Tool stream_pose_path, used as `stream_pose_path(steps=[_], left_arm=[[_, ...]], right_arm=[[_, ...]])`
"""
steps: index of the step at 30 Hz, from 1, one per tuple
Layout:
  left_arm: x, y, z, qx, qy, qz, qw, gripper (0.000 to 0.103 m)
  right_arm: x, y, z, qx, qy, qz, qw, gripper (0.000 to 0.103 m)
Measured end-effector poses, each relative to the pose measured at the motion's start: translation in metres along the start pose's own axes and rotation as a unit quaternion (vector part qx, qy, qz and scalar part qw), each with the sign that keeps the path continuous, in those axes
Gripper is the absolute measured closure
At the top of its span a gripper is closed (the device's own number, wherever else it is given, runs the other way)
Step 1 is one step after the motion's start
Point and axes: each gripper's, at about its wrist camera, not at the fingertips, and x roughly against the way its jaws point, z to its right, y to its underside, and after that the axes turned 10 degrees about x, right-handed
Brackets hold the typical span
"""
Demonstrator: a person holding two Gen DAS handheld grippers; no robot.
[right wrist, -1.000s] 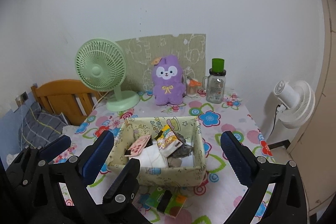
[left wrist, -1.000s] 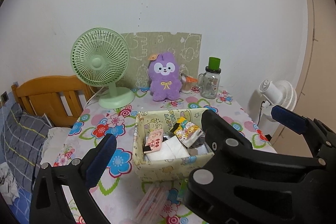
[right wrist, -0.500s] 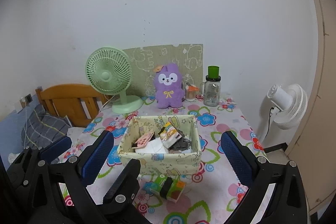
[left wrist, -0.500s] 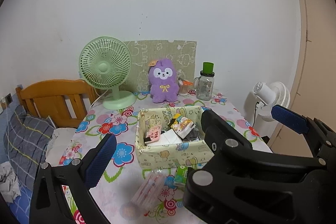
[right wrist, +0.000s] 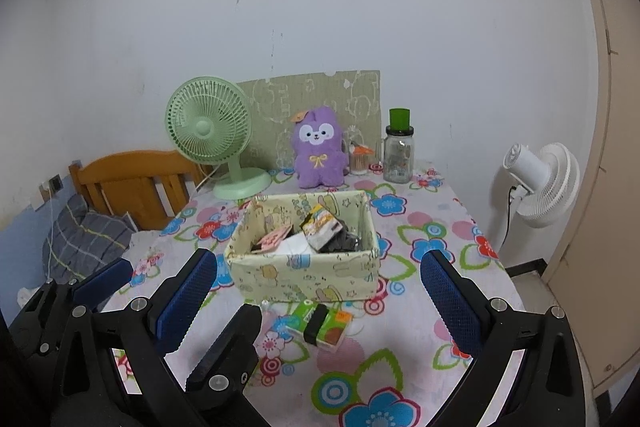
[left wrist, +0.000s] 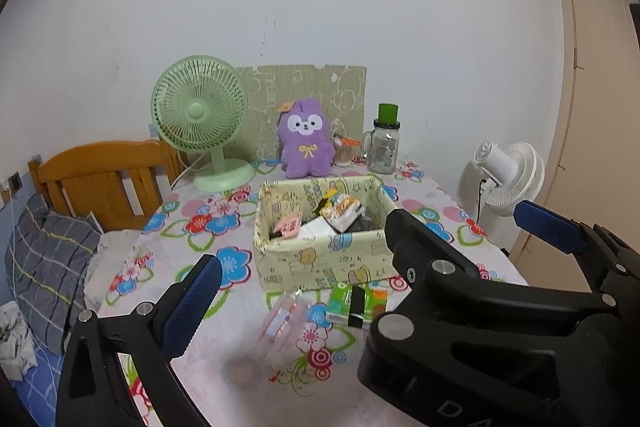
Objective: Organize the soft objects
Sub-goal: 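Close the left tool on the clear plastic bag while the right tool grasps the green tissue pack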
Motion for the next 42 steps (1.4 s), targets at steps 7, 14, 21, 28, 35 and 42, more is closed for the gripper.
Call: stream_pose_path(steps=[7,14,21,28,35,42], left_arm=[[-0.010,0.017,-0.004,-0.005,-0.017,-0.006,0.9998,0.000],[-0.031,0.032,-0.012,-0.001,-0.013,-0.032,0.9994,0.000],[-0.054,0.048,-0.020,-0.005,-0.023,-0.046,0.9986,0.000],[-0.079,0.062,-0.025,-0.010,-0.025,-0.073,0.9970,0.000],[-0.104,0.066,-0.034,-0.009,-0.039,-0.097,0.9944,0.001],[-0.126,0.074,-0.043,-0.003,-0.042,-0.125,0.9913,0.005]], right_arm=[[-0.016,0.021,-0.002,0.007,-0.008,-0.018,1.000,0.000],[-0.035,0.038,-0.003,0.006,-0.017,-0.032,0.999,0.000],[-0.058,0.056,-0.004,0.013,-0.022,-0.048,0.998,0.000],[-0.084,0.074,-0.005,0.012,-0.030,-0.074,0.997,0.000],[-0.107,0.082,-0.007,0.008,-0.030,-0.094,0.995,0.000],[-0.130,0.088,-0.011,0.011,-0.033,-0.118,0.992,0.000]])
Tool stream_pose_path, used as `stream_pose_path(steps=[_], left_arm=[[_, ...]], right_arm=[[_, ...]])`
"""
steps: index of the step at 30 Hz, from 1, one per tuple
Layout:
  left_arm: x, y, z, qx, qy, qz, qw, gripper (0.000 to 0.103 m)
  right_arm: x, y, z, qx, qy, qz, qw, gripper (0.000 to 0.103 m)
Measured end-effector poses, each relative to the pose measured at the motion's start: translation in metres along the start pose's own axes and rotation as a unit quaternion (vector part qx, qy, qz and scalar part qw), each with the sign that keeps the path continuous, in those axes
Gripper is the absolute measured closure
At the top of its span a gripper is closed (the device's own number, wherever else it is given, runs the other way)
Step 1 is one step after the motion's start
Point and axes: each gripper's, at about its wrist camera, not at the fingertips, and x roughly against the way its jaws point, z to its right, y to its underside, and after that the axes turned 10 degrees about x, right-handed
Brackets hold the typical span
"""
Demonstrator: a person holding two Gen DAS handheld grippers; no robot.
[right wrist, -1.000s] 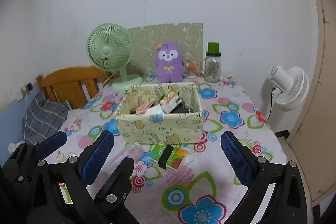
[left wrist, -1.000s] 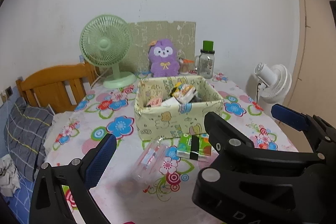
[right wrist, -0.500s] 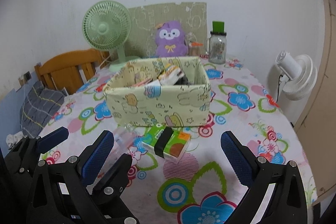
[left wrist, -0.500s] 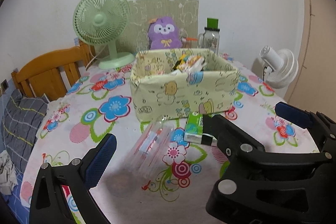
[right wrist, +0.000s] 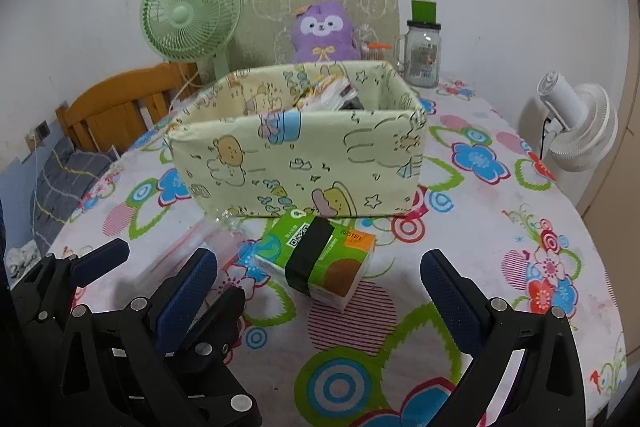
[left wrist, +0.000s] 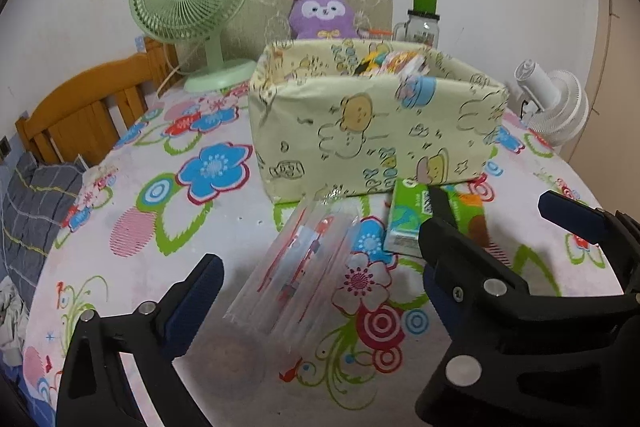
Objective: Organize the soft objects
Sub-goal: 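Close the left tool on the clear plastic bag while the right tool grasps the green tissue pack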
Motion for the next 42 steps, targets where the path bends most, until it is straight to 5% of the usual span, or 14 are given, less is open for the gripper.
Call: stream_pose_path(steps=[11,21,31,34,42], left_arm=[[-0.028,-0.001,-0.007,0.006,-0.020,-0.037,0.9991,0.027],[-0.032,-0.004,-0.003,0.001,-0.008,-0.044,0.9990,0.058],[-0.031,-0.005,-0.006,0.002,-0.009,-0.044,0.9990,0.065],[-0.032,-0.006,-0.007,0.008,-0.006,-0.047,0.9988,0.066],[-0.030,-0.002,-0.003,0.007,-0.010,-0.045,0.9989,0.070]], right_arm=[[-0.029,-0.002,-0.001,-0.001,-0.002,-0.027,1.000,0.000],[-0.047,-0.007,0.001,-0.001,0.000,-0.044,0.999,0.000],[-0.066,-0.009,0.001,-0.021,-0.015,-0.081,0.996,0.001],[-0.069,-0.009,0.000,-0.022,-0.006,-0.088,0.996,0.014],[-0.059,-0.006,0.001,-0.024,-0.005,-0.077,0.997,0.020]])
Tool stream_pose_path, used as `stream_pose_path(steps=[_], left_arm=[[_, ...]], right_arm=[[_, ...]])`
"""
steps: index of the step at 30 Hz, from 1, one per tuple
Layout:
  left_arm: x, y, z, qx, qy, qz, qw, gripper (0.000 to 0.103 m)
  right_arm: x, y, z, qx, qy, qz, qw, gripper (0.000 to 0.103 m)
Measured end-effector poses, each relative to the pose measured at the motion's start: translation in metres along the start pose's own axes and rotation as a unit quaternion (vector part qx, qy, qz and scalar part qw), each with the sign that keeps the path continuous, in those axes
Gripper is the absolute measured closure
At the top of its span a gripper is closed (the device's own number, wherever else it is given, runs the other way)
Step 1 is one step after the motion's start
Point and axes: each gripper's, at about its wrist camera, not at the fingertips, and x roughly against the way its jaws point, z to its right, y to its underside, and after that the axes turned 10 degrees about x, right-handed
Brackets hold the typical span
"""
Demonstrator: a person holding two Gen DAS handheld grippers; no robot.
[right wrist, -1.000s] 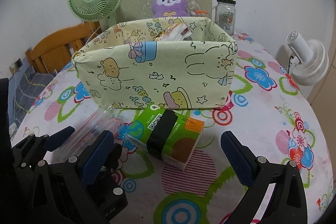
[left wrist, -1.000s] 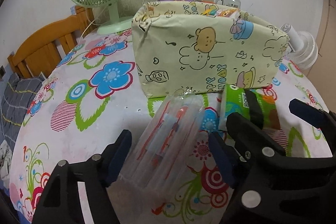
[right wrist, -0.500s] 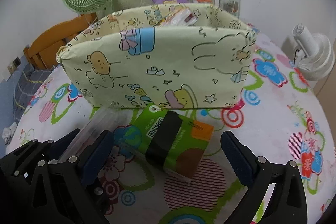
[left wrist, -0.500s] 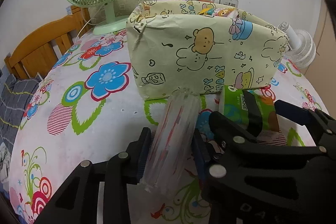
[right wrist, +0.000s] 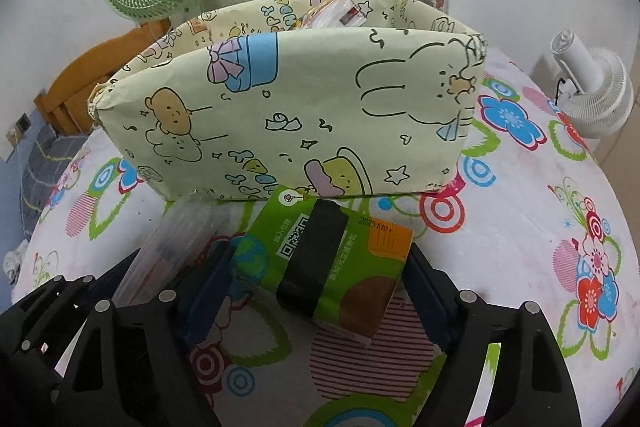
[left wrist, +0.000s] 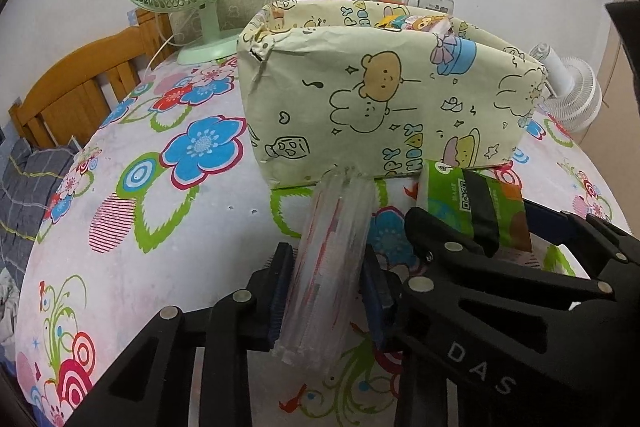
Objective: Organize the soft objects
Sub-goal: 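Close the left tool on the clear plastic bag while the right tool grasps the green tissue pack, then lift the clear bag and green tissue pack and carry them over the box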
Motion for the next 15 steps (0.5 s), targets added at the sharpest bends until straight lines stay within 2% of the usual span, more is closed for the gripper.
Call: stream_pose_path(steps=[15], left_arm=[[0.023,0.016,0.015,0.003,0.002,0.010,0.9999,0.077]], right_arm=[[0.039,0.020,0.003,0.007,0.002,0.026,1.000,0.021]])
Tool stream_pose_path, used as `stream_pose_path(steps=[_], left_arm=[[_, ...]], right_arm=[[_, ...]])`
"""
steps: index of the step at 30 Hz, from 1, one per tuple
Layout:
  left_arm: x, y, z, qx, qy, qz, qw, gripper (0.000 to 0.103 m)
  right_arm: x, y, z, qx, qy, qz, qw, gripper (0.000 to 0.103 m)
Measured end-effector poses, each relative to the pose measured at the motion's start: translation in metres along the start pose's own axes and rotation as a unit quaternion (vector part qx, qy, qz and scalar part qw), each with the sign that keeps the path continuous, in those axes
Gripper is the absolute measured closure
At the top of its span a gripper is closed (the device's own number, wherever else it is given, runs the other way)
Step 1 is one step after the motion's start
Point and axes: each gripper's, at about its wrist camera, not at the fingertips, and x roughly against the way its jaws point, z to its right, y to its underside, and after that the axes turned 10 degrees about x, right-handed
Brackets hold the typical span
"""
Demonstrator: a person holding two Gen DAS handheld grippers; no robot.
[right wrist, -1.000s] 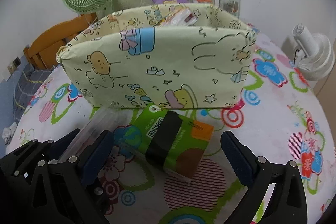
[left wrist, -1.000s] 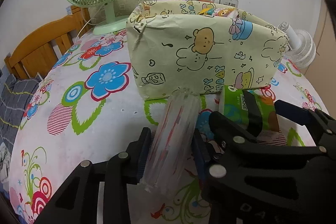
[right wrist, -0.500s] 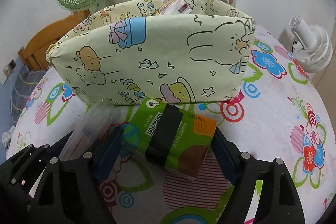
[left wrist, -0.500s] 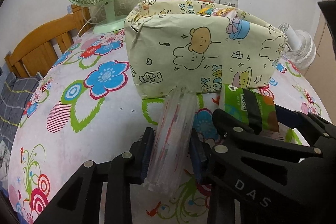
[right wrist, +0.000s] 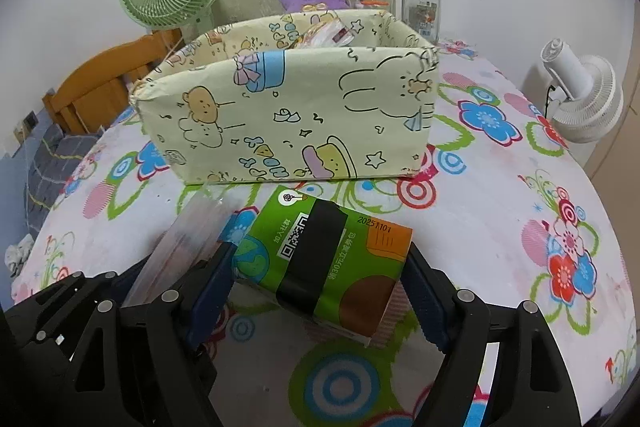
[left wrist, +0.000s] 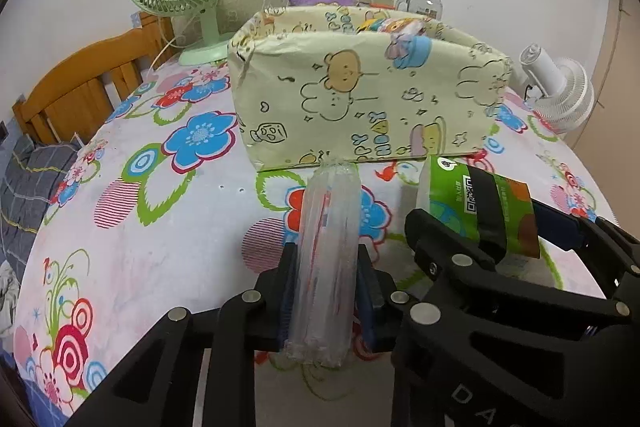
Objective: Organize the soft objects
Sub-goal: 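Lift the clear bag and green tissue pack and carry them over the box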
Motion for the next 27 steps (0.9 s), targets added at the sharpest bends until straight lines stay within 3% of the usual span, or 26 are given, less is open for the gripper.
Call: stream_pose_path(steps=[27], left_arm=[[0.098,-0.008,0.015,0.009,0.028,0.092,0.9953,0.077]], right_arm=[[0.114,-0.008,0.000,0.008,0.022,0.105,0.994,0.021]])
